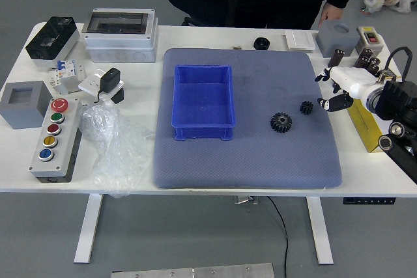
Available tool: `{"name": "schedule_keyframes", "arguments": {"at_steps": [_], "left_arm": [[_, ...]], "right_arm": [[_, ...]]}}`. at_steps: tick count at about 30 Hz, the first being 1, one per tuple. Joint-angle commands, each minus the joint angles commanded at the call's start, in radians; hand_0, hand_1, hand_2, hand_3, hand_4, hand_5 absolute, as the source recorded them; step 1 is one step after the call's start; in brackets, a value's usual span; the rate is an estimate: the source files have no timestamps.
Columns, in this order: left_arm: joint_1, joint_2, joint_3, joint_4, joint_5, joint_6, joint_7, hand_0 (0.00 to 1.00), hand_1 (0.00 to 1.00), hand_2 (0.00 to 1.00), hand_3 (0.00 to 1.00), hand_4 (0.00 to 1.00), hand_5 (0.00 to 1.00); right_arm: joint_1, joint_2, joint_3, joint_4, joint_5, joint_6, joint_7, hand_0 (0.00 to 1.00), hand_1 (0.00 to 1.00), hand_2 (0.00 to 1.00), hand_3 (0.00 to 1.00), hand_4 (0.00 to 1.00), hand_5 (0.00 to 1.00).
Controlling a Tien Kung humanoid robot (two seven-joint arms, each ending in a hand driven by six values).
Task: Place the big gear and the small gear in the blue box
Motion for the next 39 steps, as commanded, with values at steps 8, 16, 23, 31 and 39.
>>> {"name": "schedule_keyframes", "arguments": {"at_steps": [8,16,23,31,39], "left_arm": [[-0.002,-0.003,0.001,0.0,0.001,0.0,0.0,0.86,0.833,0.836,0.796,0.6,0.374],[-0.004,-0.009,0.006,-0.001,-0.001,0.0,0.0,0.861,0.834,0.833,0.792,0.6,0.374],[-0.006,-0.013,0.011,-0.001,-0.002,-0.001,0.0,0.861,0.833,0.833,0.791,0.6,0.374],[-0.008,-0.015,0.018,-0.001,-0.004,0.0,0.0,0.862,0.833,0.833,0.789,0.599,0.375],[-0.009,-0.02,0.026,0.0,-0.005,0.0,0.001,0.862,0.832,0.833,0.788,0.599,0.374]], "right_arm": [[0.019,0.013,-0.02,-0.037,0.008,-0.018,0.015,0.525,0.558,0.792,0.805,0.648,0.154],[0.038,0.029,-0.049,-0.084,0.024,-0.033,0.032,0.524,0.548,0.784,0.787,0.642,0.133],[0.066,0.051,-0.093,-0.147,0.058,-0.044,0.049,0.522,0.546,0.782,0.798,0.638,0.12],[0.097,0.071,-0.128,-0.217,0.095,-0.049,0.064,0.523,0.546,0.783,0.8,0.64,0.116],[0.114,0.079,-0.149,-0.263,0.121,-0.052,0.073,0.538,0.553,0.799,0.816,0.645,0.106]]}}
